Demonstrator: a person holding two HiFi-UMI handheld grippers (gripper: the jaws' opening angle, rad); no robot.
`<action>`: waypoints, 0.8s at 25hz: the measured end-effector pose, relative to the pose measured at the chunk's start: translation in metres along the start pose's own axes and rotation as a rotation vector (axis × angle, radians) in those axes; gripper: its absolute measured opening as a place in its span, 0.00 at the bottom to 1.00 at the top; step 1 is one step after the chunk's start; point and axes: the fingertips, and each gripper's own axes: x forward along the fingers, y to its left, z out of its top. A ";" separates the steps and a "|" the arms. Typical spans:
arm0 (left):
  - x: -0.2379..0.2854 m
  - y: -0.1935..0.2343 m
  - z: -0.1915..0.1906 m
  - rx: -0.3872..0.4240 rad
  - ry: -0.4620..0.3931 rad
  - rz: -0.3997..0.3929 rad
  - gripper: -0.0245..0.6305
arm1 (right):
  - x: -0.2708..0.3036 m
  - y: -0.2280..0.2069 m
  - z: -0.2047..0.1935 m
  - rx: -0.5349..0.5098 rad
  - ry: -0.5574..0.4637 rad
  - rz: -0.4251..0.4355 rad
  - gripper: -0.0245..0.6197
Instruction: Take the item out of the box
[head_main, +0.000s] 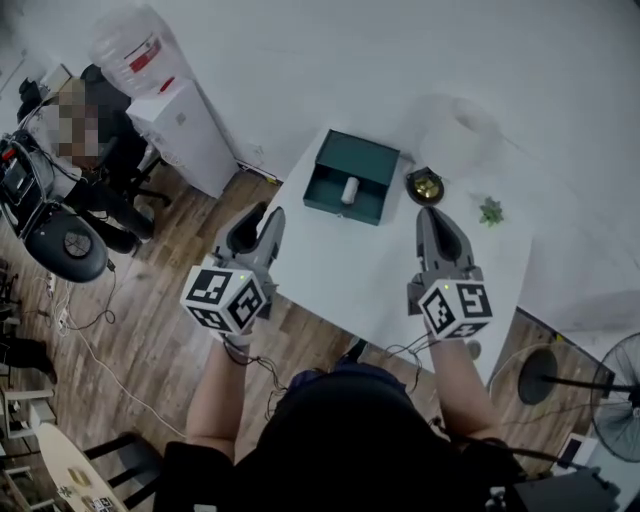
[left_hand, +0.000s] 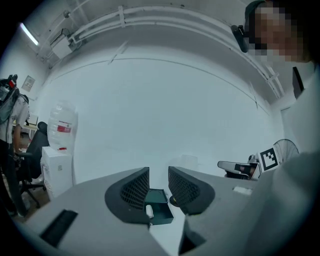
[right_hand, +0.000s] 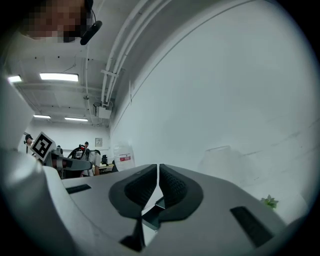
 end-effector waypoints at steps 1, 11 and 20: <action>0.014 -0.001 -0.003 0.001 0.013 -0.004 0.22 | 0.004 -0.012 0.000 0.005 -0.001 -0.011 0.06; 0.144 -0.017 -0.053 0.005 0.189 -0.126 0.22 | 0.025 -0.106 -0.014 0.058 0.001 -0.139 0.05; 0.252 0.005 -0.129 -0.009 0.403 -0.243 0.22 | 0.039 -0.160 -0.024 0.066 0.018 -0.339 0.05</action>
